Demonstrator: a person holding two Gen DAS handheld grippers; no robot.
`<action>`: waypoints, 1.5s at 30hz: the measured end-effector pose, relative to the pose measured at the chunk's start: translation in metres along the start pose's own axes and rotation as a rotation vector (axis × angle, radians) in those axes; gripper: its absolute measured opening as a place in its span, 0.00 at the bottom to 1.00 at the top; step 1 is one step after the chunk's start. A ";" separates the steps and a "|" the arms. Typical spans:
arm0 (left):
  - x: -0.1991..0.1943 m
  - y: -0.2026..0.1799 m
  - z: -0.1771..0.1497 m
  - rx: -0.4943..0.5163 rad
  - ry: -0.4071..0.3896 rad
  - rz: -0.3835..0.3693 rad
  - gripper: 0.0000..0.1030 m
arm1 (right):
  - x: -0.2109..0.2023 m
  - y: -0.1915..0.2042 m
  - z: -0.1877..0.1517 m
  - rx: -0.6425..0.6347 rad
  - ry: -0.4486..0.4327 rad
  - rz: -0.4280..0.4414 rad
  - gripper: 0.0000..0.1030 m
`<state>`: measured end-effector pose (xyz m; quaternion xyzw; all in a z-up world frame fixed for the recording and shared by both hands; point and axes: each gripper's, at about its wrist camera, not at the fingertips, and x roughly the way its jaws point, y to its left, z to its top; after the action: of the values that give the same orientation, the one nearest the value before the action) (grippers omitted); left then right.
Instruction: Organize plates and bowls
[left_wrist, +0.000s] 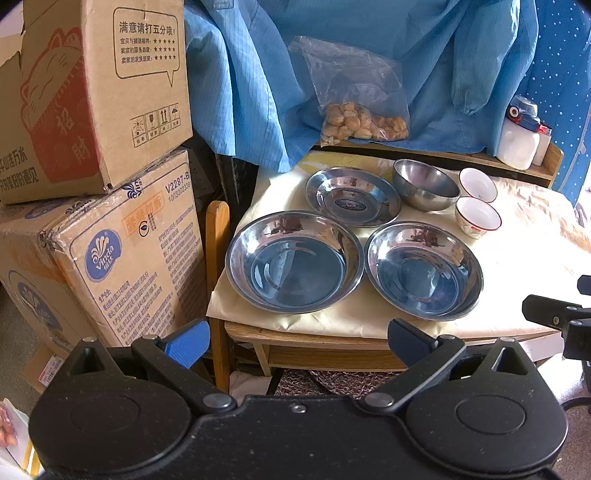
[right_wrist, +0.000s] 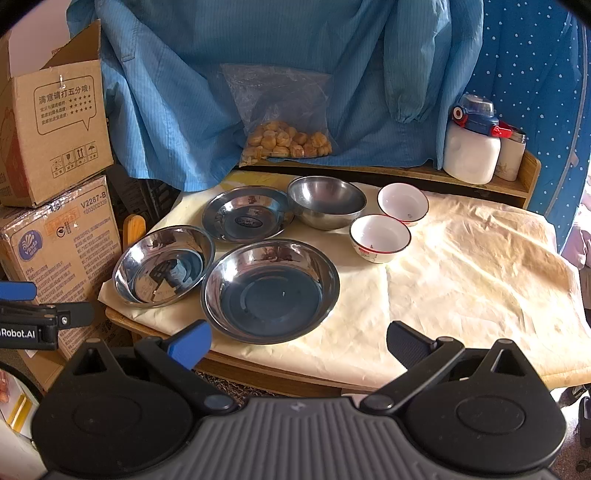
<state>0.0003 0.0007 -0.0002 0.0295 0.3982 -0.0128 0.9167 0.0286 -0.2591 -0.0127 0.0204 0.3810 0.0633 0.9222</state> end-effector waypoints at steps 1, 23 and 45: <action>0.000 0.000 0.000 0.000 0.000 -0.001 0.99 | 0.000 0.000 0.000 0.000 -0.001 0.000 1.00; 0.001 0.005 0.000 -0.003 0.004 0.000 0.99 | 0.002 -0.002 0.000 -0.001 0.000 0.000 1.00; 0.002 0.006 0.001 -0.005 0.004 0.000 0.99 | -0.001 -0.002 -0.002 -0.001 -0.002 0.001 1.00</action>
<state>0.0025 0.0069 -0.0007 0.0273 0.4001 -0.0117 0.9160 0.0271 -0.2609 -0.0135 0.0202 0.3801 0.0641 0.9225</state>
